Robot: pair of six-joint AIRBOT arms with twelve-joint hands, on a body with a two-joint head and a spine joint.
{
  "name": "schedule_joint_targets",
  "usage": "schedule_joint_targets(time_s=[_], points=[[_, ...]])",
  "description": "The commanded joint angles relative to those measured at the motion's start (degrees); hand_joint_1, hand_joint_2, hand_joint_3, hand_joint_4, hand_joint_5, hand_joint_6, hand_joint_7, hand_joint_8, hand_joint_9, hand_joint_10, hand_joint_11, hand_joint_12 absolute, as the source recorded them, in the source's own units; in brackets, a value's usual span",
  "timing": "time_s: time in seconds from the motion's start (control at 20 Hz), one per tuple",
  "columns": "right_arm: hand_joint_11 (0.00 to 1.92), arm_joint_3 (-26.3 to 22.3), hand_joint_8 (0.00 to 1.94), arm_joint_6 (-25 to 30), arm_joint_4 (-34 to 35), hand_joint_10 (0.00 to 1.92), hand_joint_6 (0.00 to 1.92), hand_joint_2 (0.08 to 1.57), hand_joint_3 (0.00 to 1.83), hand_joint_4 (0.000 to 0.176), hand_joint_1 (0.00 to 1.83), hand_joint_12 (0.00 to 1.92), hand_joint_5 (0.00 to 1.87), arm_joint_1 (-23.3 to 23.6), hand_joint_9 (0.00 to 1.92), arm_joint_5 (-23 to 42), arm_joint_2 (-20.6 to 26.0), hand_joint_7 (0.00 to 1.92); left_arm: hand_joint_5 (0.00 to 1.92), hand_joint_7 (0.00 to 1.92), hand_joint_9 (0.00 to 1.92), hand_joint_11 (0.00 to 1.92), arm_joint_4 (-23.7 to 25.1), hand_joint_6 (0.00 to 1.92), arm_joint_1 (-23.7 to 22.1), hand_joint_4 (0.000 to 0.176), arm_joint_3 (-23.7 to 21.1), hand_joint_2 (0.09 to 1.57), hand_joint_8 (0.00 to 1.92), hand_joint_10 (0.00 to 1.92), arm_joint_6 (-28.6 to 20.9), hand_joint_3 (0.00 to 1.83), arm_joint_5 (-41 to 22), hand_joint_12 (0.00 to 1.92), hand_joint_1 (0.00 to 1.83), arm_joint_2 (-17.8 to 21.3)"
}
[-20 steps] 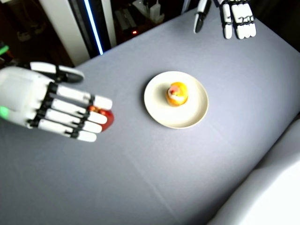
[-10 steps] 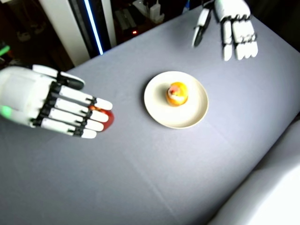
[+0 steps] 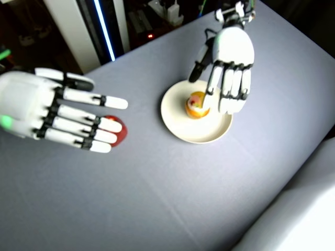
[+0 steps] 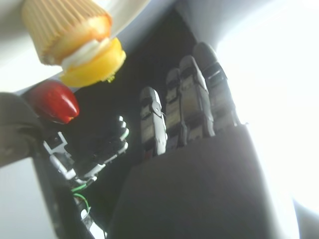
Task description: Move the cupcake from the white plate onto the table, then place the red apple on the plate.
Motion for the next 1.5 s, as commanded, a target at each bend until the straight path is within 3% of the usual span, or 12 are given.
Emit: schedule_joint_targets(time_s=[0.0, 0.35, 0.4, 0.5, 0.6, 0.7, 0.8, 1.0, 1.1, 1.15, 1.3, 1.45], points=[[0.00, 0.4, 0.00, 0.2, 1.6, 0.01, 0.00, 0.94, 0.00, 0.148, 0.72, 0.54, 0.00, 0.5, 0.15, 6.7, 0.1, 0.05, 0.34, 0.40, 0.37, 0.00, 0.3, 0.00, -0.8, 0.136, 1.0, 0.92, 0.00, 0.02, 0.0, 0.00, -4.7, 0.93, 0.83, -0.7], [0.00, 0.5, 0.00, 0.2, 1.6, 0.00, 0.00, 0.94, 0.00, 0.165, 0.74, 0.55, 0.00, 0.5, 0.17, 6.5, 0.1, 0.08, 0.79, 0.90, 0.77, 0.02, -1.0, 0.02, -2.5, 0.009, 2.8, 1.03, 0.03, 0.13, 6.4, 0.00, -0.1, 1.25, 1.06, -3.0], [0.00, 0.5, 0.00, 0.2, 1.6, 0.00, 0.00, 0.94, 0.00, 0.159, 0.75, 0.55, 0.00, 0.5, 0.18, 6.4, 0.1, 0.09, 0.90, 1.00, 0.86, 0.14, -1.3, 0.02, -2.5, 0.000, 2.9, 1.06, 0.74, 0.19, 6.8, 0.01, 0.0, 1.21, 1.30, -3.1], [0.00, 0.5, 0.00, 0.2, 1.6, 0.01, 0.00, 0.94, 0.00, 0.165, 0.74, 0.58, 0.00, 0.5, 0.20, 6.2, 0.1, 0.10, 0.99, 0.98, 0.78, 0.27, -1.9, 0.84, -2.5, 0.000, 3.0, 1.11, 1.06, 1.13, 6.8, 0.00, -0.2, 1.64, 1.26, -3.2], [0.00, 0.5, 0.00, 0.2, 1.6, 0.00, 0.00, 0.94, 0.00, 0.156, 0.75, 0.60, 0.00, 0.5, 0.20, 6.1, 0.1, 0.10, 1.05, 0.90, 0.74, 0.35, -2.1, 0.61, -2.8, 0.000, 2.6, 1.14, 1.34, 1.53, 6.8, 0.00, -1.4, 1.88, 1.26, -2.8], [0.01, 0.5, 0.00, 0.2, 1.6, 0.01, 0.00, 0.95, 0.00, 0.139, 0.75, 0.61, 0.00, 0.5, 0.21, 6.0, 0.1, 0.11, 1.14, 0.93, 0.76, 0.36, -1.4, 0.47, -3.5, 0.000, 1.3, 1.11, 1.28, 1.09, 6.9, 0.00, -2.9, 1.56, 1.27, -1.4], [0.00, 0.4, 0.00, 0.2, 1.6, 0.00, 0.00, 0.94, 0.00, 0.136, 0.77, 0.66, 0.00, 0.5, 0.22, 6.0, 0.1, 0.11, 1.30, 1.06, 0.94, 0.61, -1.2, 0.12, -3.9, 0.000, -2.7, 1.07, 0.89, 1.30, 7.0, 0.00, -9.6, 1.39, 1.39, 3.0], [0.00, 0.4, 0.00, 0.2, 1.6, 0.00, 0.00, 0.96, 0.00, 0.147, 0.78, 0.63, 0.00, 0.4, 0.19, 5.9, 0.0, 0.08, 1.21, 1.04, 1.02, 0.82, -0.5, 0.37, -2.4, 0.000, -8.0, 1.07, 1.08, 0.80, 7.2, 0.00, -17.4, 1.38, 1.27, 10.4], [0.00, 0.3, 0.00, 0.2, 1.6, 0.00, 0.00, 0.98, 0.01, 0.141, 0.81, 0.60, 0.00, 0.3, 0.18, 5.9, 0.0, 0.05, 1.19, 1.04, 0.98, 0.68, -1.2, 0.44, 0.5, 0.000, -10.5, 1.07, 1.05, 0.74, 7.5, 0.00, -19.8, 1.42, 1.26, 14.9], [0.00, 0.3, 0.00, 0.2, 1.6, 0.00, 0.00, 0.98, 0.01, 0.141, 0.81, 0.59, 0.00, 0.3, 0.18, 5.8, 0.0, 0.06, 1.21, 1.07, 0.97, 0.65, -2.1, 0.36, 2.4, 0.000, -11.7, 1.06, 0.89, 1.12, 8.2, 0.00, -20.6, 1.36, 1.36, 16.7], [0.00, 0.3, 0.02, 0.2, 1.6, 0.00, 0.00, 0.99, 0.00, 0.132, 0.86, 0.60, 0.00, 0.1, 0.19, 5.6, 0.0, 0.13, 1.18, 1.07, 0.99, 0.68, -10.0, 0.42, 10.7, 0.000, -16.2, 1.06, 1.05, 0.69, 16.1, 0.00, -21.0, 1.29, 1.28, 22.3], [0.00, 0.3, 0.00, 0.2, 1.4, 0.00, 0.00, 0.99, 0.00, 0.106, 0.88, 0.66, 0.03, 0.0, 0.19, 4.9, 0.0, 0.14, 1.21, 1.01, 0.84, 0.61, -17.2, 0.32, 16.3, 0.000, -16.8, 1.08, 1.17, 0.98, 17.8, 0.00, -22.0, 1.52, 1.28, 23.1]])
